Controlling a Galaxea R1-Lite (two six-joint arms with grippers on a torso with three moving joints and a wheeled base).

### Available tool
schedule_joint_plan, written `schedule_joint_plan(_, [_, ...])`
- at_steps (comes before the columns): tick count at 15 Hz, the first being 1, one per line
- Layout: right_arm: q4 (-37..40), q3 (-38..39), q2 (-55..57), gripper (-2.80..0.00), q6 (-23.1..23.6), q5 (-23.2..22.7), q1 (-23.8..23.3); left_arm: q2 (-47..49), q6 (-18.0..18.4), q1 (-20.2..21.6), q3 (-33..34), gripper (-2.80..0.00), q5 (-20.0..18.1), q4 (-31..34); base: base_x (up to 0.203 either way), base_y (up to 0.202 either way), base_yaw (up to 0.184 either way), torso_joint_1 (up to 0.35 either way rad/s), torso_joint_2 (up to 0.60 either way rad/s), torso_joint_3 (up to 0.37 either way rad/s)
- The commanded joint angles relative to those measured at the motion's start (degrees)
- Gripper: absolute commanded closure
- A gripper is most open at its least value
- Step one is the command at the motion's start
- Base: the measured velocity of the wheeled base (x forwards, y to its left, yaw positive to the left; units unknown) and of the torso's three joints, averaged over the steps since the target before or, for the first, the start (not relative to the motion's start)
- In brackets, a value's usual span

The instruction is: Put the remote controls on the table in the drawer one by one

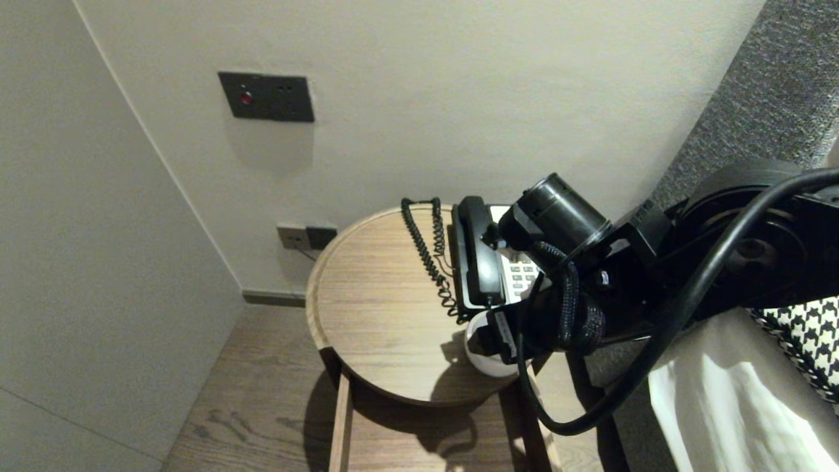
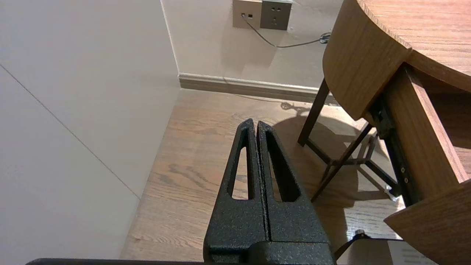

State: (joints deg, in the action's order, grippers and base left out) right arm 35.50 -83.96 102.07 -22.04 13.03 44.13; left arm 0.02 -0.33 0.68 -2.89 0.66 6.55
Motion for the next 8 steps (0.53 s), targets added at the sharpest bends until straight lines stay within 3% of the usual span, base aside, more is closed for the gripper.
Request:
schedule_joint_plan(1, [-0.12, -0.22, 1.8, -2.8, 0.14, 0.03, -0.17, -0.11, -0.02, 0.02, -0.01, 0.0, 0.04, 0.04, 0.0, 0.0, 0.0, 0.0, 0.0, 0.0])
schedule_joint_plan(8, [-0.32, -0.26, 4.1, -2.8, 0.15, 0.04, -0.36, -0.11, -0.02, 0.02, -0.01, 0.0, 0.04, 0.04, 0.0, 0.0, 0.0, 0.0, 0.0, 0.0])
